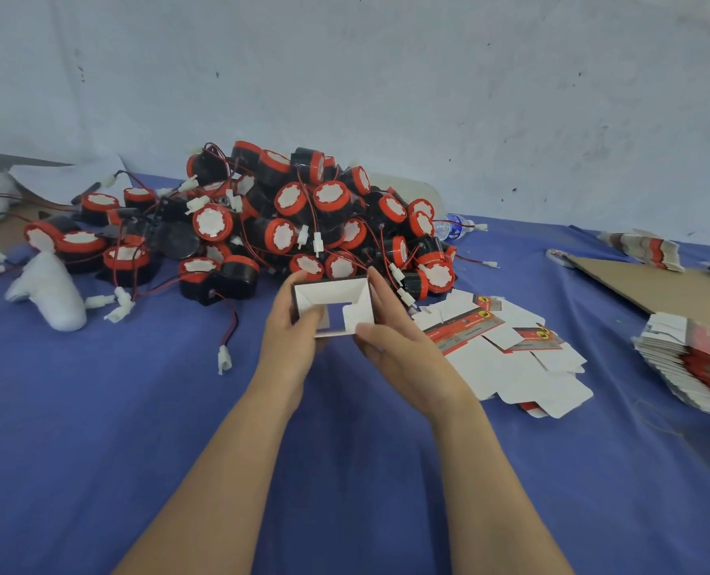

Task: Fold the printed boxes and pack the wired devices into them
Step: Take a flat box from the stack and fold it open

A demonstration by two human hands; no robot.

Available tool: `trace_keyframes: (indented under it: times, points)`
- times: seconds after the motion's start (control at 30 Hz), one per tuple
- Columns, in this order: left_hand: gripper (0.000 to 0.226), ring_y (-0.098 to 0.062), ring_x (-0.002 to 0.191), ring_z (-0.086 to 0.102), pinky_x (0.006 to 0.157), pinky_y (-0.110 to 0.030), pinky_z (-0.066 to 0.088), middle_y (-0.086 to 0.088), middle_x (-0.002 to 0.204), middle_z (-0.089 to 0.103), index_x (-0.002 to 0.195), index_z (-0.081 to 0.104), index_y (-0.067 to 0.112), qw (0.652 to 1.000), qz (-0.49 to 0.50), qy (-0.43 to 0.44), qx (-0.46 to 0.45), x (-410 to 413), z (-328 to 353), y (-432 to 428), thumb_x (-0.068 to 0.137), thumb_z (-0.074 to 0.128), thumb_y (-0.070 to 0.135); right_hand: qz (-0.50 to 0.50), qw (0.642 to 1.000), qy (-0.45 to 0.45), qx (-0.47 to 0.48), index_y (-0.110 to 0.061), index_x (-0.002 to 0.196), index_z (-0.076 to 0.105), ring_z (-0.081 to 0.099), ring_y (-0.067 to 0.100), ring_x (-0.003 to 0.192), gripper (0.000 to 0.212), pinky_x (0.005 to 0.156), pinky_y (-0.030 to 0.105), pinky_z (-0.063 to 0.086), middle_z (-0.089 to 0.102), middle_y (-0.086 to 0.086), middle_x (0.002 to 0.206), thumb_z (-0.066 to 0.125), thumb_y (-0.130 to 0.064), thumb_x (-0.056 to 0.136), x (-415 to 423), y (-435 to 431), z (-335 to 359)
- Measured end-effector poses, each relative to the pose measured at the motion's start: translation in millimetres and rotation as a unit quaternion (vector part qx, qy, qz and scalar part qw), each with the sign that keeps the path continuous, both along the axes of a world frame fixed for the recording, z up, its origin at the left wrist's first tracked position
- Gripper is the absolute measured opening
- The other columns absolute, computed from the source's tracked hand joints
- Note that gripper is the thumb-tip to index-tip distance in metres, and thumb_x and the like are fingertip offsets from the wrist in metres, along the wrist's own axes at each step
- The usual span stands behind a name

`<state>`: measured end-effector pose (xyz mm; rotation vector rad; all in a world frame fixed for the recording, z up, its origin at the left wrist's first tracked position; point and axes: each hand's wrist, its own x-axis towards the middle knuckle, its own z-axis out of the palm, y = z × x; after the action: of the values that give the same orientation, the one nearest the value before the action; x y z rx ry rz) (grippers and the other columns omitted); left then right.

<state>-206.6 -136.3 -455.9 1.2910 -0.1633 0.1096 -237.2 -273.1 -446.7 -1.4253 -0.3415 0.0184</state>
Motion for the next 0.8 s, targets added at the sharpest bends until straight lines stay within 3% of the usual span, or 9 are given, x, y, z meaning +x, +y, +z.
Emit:
trace_keyframes:
  times: [0.07,0.17,0.3,0.4,0.47,0.53,0.6,0.7,0.8]
  points:
    - [0.051,-0.008,0.101,0.066,0.073,-0.027,0.057,0.013,0.107,0.070,0.106,0.063,0.049,0.998,-0.017,0.020,-0.053,0,3,1,0.097,0.038,0.006,-0.055,0.994,-0.041,-0.084,-0.051,0.129,0.039,0.046,-0.008,0.126,0.051,0.099,0.014,0.042,0.051,-0.029,0.134,0.053,-0.014,0.097,-1,5,-1]
    - [0.036,-0.011,0.102,0.066,0.080,-0.030,0.055,0.008,0.110,0.069,0.108,0.062,0.047,0.993,-0.064,0.043,-0.088,0,4,-3,0.099,0.039,0.021,-0.241,0.959,-0.089,-0.122,-0.044,0.122,0.050,0.061,0.003,0.108,0.030,0.090,0.025,0.051,0.064,-0.016,0.117,0.054,-0.027,0.097,6,15,-8]
    - [0.020,0.001,0.103,0.061,0.083,-0.020,0.052,0.020,0.112,0.061,0.107,0.050,0.054,0.996,-0.068,-0.029,0.056,-6,-4,-18,0.096,0.052,0.038,-0.383,0.911,-0.065,-0.142,-0.027,0.133,0.044,0.059,0.003,0.091,0.033,0.081,0.029,0.054,0.059,-0.016,0.104,0.046,-0.029,0.100,12,20,-17]
    - [0.036,-0.001,0.100,0.059,0.081,-0.018,0.051,0.016,0.114,0.059,0.122,0.044,0.043,0.990,0.027,-0.064,0.124,-5,-11,-19,0.097,0.053,0.018,-0.361,0.918,-0.045,-0.157,-0.024,0.137,0.042,0.055,-0.006,0.092,0.038,0.080,0.017,0.049,0.056,-0.018,0.110,0.046,-0.023,0.099,13,20,-19]
    - [0.044,-0.003,0.098,0.058,0.075,-0.012,0.050,0.015,0.112,0.058,0.124,0.045,0.038,0.989,0.064,-0.058,0.120,-4,-13,-17,0.095,0.049,0.005,-0.319,0.935,-0.024,-0.150,-0.024,0.139,0.042,0.055,0.001,0.105,0.043,0.090,0.022,0.049,0.054,-0.010,0.127,0.046,-0.014,0.097,14,24,-19]
    - [0.053,0.001,0.096,0.058,0.070,-0.007,0.048,0.018,0.110,0.058,0.123,0.047,0.036,0.988,0.078,-0.056,0.120,-5,-13,-17,0.090,0.046,-0.004,-0.300,0.943,-0.011,-0.140,-0.025,0.140,0.042,0.053,0.001,0.112,0.052,0.089,0.012,0.047,0.053,-0.009,0.133,0.045,-0.004,0.093,12,27,-19]
    - [0.053,0.001,0.100,0.057,0.074,-0.009,0.049,0.014,0.115,0.058,0.128,0.047,0.033,0.988,0.083,-0.052,0.116,-5,-12,-18,0.090,0.046,-0.004,-0.298,0.947,-0.003,-0.118,-0.025,0.141,0.042,0.053,0.002,0.113,0.054,0.091,0.012,0.046,0.054,-0.007,0.133,0.045,-0.002,0.092,10,28,-15]
    - [0.046,-0.009,0.111,0.057,0.094,-0.029,0.051,0.007,0.127,0.058,0.137,0.044,0.031,0.995,0.063,-0.021,0.069,-3,-9,-18,0.097,0.046,0.009,-0.247,0.969,0.015,-0.020,-0.020,0.141,0.043,0.056,0.014,0.120,0.047,0.103,0.036,0.046,0.058,0.001,0.132,0.049,-0.008,0.096,11,23,-11]
    - [0.033,-0.010,0.108,0.060,0.088,-0.031,0.053,0.006,0.123,0.061,0.126,0.054,0.034,0.997,0.014,0.058,-0.048,1,-2,-15,0.101,0.039,0.018,-0.207,0.976,0.041,0.051,-0.022,0.136,0.049,0.061,0.003,0.110,0.039,0.091,0.022,0.050,0.064,-0.006,0.123,0.052,-0.020,0.098,11,20,-8]
